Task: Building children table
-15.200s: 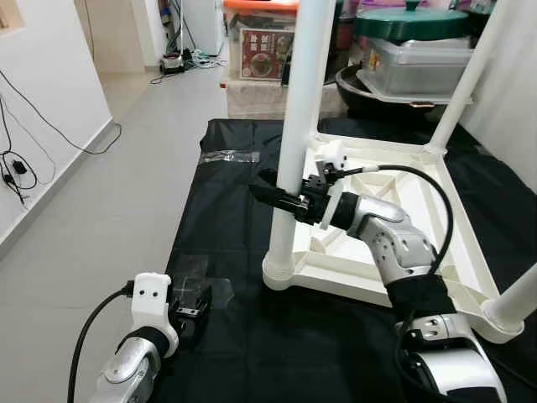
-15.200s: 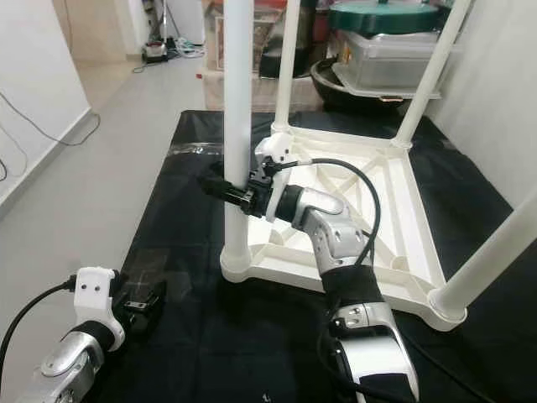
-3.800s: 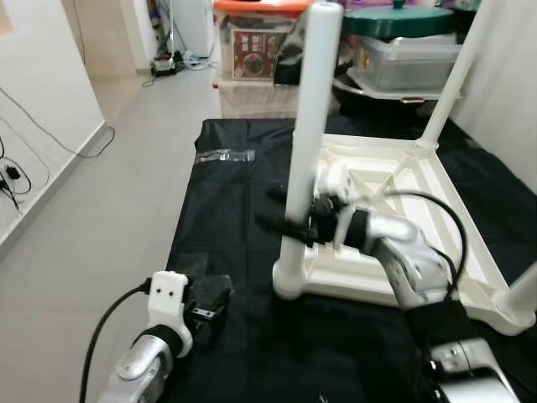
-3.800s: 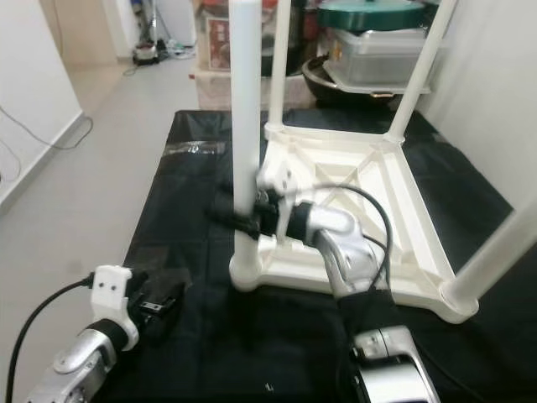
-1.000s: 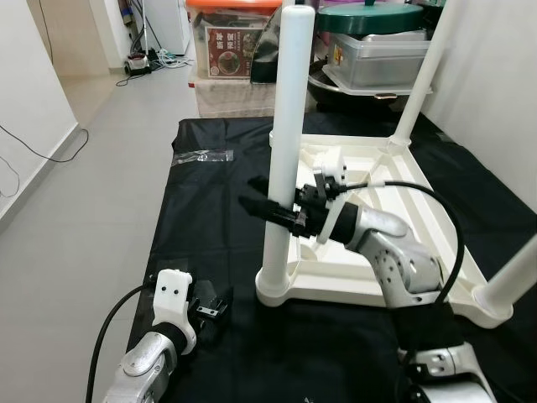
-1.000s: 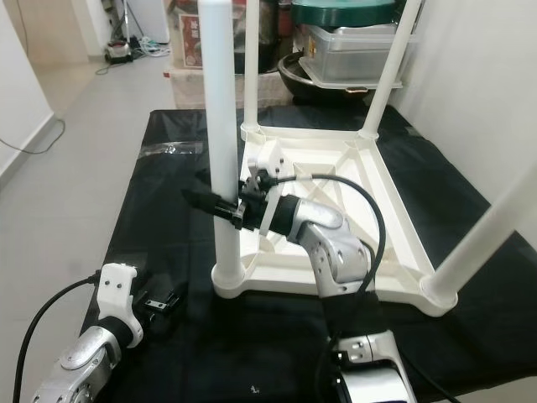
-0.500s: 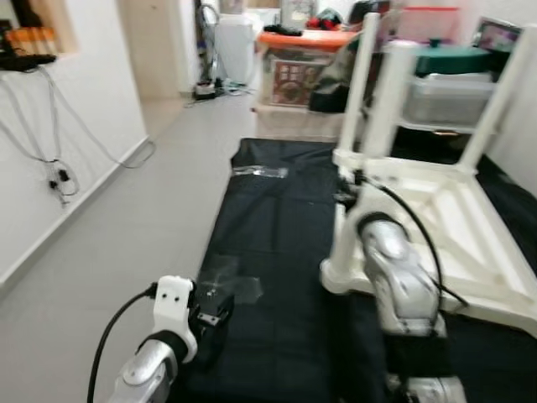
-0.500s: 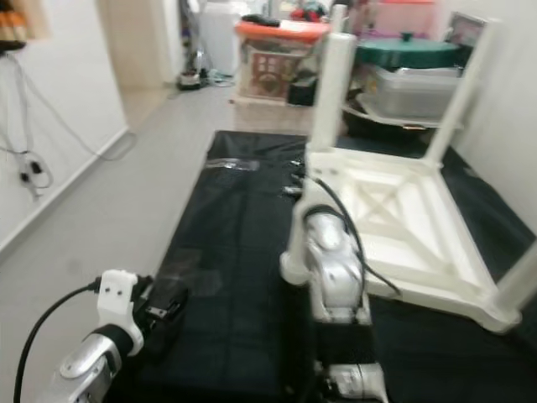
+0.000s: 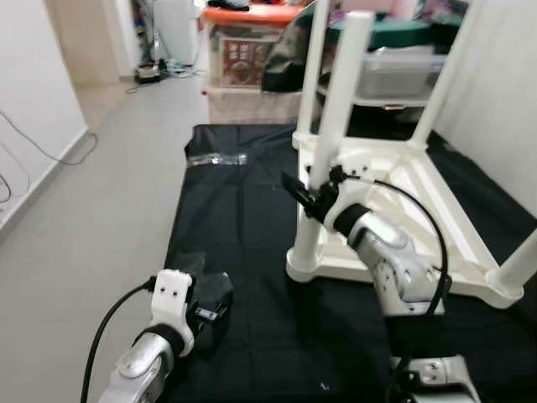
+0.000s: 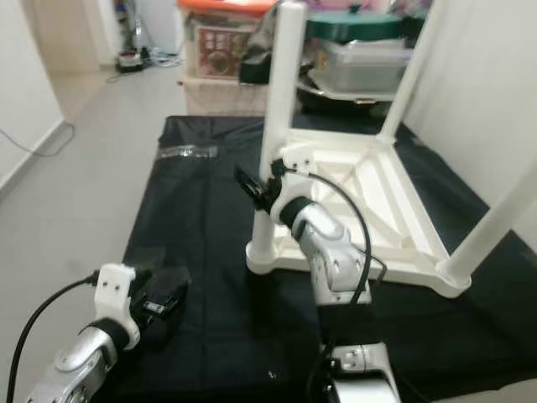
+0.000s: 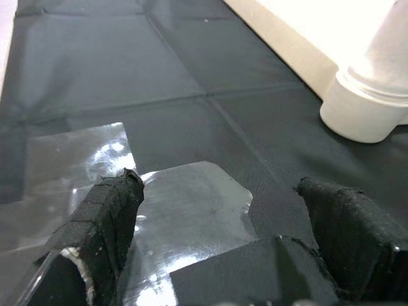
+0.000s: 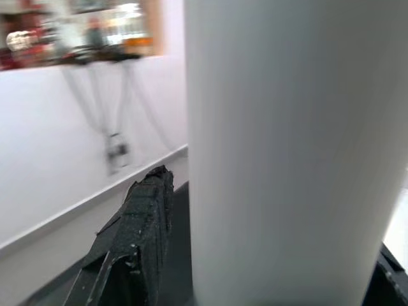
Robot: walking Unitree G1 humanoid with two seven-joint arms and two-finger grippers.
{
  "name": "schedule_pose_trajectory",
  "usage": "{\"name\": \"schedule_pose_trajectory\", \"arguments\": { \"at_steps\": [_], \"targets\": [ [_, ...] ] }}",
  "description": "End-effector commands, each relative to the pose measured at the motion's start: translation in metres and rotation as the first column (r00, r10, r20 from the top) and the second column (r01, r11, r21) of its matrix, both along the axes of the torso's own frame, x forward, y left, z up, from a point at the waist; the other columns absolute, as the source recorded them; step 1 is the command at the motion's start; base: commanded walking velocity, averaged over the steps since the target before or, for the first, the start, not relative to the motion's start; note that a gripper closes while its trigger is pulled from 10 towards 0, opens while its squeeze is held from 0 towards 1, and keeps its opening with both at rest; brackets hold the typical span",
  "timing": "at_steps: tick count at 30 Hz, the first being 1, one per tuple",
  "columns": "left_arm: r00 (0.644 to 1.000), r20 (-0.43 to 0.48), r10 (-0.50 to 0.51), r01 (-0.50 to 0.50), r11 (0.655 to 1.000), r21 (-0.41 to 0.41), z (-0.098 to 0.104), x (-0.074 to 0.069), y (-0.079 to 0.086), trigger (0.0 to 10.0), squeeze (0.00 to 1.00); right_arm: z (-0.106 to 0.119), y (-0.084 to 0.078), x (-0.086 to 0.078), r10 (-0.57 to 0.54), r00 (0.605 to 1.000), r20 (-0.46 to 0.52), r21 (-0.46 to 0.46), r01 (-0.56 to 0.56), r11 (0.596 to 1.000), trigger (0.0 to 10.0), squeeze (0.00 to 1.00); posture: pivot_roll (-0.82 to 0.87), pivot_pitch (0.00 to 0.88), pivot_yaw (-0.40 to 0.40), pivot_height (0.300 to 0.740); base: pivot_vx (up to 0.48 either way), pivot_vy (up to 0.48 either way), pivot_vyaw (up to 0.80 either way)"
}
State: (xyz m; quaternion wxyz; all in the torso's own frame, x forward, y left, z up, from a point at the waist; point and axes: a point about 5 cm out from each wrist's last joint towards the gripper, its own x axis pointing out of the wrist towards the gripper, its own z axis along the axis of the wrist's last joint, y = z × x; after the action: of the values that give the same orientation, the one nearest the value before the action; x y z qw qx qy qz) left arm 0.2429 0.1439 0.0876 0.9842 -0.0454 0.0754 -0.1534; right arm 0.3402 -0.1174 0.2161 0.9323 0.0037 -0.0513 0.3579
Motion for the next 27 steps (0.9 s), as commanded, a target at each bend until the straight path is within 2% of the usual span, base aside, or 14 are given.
{"name": "schedule_pose_trajectory", "arguments": {
  "at_steps": [1,3,6,9,10,11,12,14,15,17,23,24,26,27],
  "targets": [
    [1.0,-0.011,0.009,-0.008,1.0,0.006,-0.003,0.001,0.004,10.0,0.0,-0.006,0.02,-0.006,0.261,0.965,-0.02,-0.045,-0.262,0.964,10.0,0.0,0.03,0.0,-0.045,0.74,0.0,0.0,0.0],
    [1.0,-0.01,0.01,-0.01,1.0,0.006,-0.003,0.001,0.004,10.0,0.0,-0.008,0.023,-0.009,0.322,0.946,-0.031,-0.052,-0.324,0.945,10.0,0.0,0.03,0.0,-0.047,0.74,0.0,0.0,0.0],
    [1.0,-0.008,0.012,-0.012,1.0,0.011,-0.003,0.0,0.005,10.0,0.0,-0.015,0.037,-0.022,0.483,0.874,-0.051,-0.059,-0.485,0.872,0.0,0.0,0.03,0.0,-0.051,0.74,0.0,0.0,0.0],
    [1.0,-0.007,0.014,-0.013,1.0,0.014,-0.003,-0.001,0.005,10.0,0.0,-0.025,0.04,-0.004,0.241,0.969,-0.048,-0.127,-0.245,0.961,0.0,0.0,0.04,0.0,-0.058,0.74,0.0,0.0,0.0],
    [1.0,-0.008,0.016,-0.015,1.0,0.013,-0.003,-0.001,0.005,10.0,0.0,-0.035,0.025,0.022,-0.145,0.984,-0.101,-0.152,0.128,0.98,0.0,0.0,0.03,0.0,-0.056,0.74,0.0,0.0,0.0],
    [1.0,-0.008,0.017,-0.017,1.0,0.012,-0.003,-0.002,0.005,10.0,0.0,-0.042,0.012,0.036,-0.396,0.909,-0.132,-0.193,0.368,0.909,0.0,0.0,0.03,0.0,-0.056,0.74,0.0,0.0,0.0],
    [1.0,-0.008,0.017,-0.017,1.0,0.012,-0.003,-0.002,0.005,10.0,0.0,-0.042,0.012,0.036,-0.396,0.909,-0.132,-0.193,0.368,0.909,0.0,0.0,0.03,0.0,-0.056,0.74,0.0,0.0,0.0],
    [1.0,-0.01,0.015,-0.015,1.0,0.01,-0.003,-0.004,0.003,10.0,0.0,-0.075,-0.043,0.029,-0.802,0.558,-0.213,-0.285,0.749,0.598,0.0,0.0,0.03,0.0,-0.058,0.74,0.0,0.0,0.0],
    [1.0,-0.011,0.014,-0.013,1.0,0.01,-0.003,-0.004,0.002,10.0,0.0,-0.085,-0.057,0.018,-0.853,0.477,-0.21,-0.306,0.797,0.521,0.0,0.0,0.03,0.0,-0.056,0.74,0.0,0.0,0.0],
    [1.0,-0.011,0.013,-0.013,1.0,0.008,-0.002,-0.005,0.003,10.0,0.0,-0.092,-0.065,-0.004,-0.873,0.444,-0.203,-0.31,0.816,0.487,0.0,0.0,0.02,0.0,-0.046,0.74,0.0,0.0,0.0],
    [1.0,-0.016,0.01,-0.01,1.0,0.012,-0.003,-0.006,0.005,10.0,0.0,-0.089,-0.066,-0.027,-0.867,0.461,-0.19,-0.299,0.814,0.499,0.0,0.0,-0.01,0.0,-0.022,0.74,0.0,0.0,0.0],
    [1.0,-0.019,0.006,-0.005,1.0,0.013,-0.004,-0.005,0.005,10.0,0.0,-0.085,-0.064,-0.031,-0.847,0.496,-0.19,-0.309,0.789,0.532,5.5,0.0,-0.03,0.0,-0.014,0.74,0.0,0.0,0.0],
    [1.0,-0.019,0.006,-0.005,1.0,0.013,-0.004,-0.005,0.005,10.0,0.0,-0.085,-0.064,-0.031,-0.847,0.496,-0.19,-0.309,0.789,0.532,5.5,0.0,-0.03,0.0,-0.014,0.74,0.0,0.0,0.0],
    [1.0,-0.019,-0.001,0.002,1.0,0.015,-0.004,-0.003,0.004,10.0,0.0,-0.079,-0.063,-0.029,-0.842,0.515,-0.158,-0.309,0.784,0.538,10.0,0.0,-0.03,0.0,-0.011,0.74,0.0,0.0,0.0]
  ]
}}
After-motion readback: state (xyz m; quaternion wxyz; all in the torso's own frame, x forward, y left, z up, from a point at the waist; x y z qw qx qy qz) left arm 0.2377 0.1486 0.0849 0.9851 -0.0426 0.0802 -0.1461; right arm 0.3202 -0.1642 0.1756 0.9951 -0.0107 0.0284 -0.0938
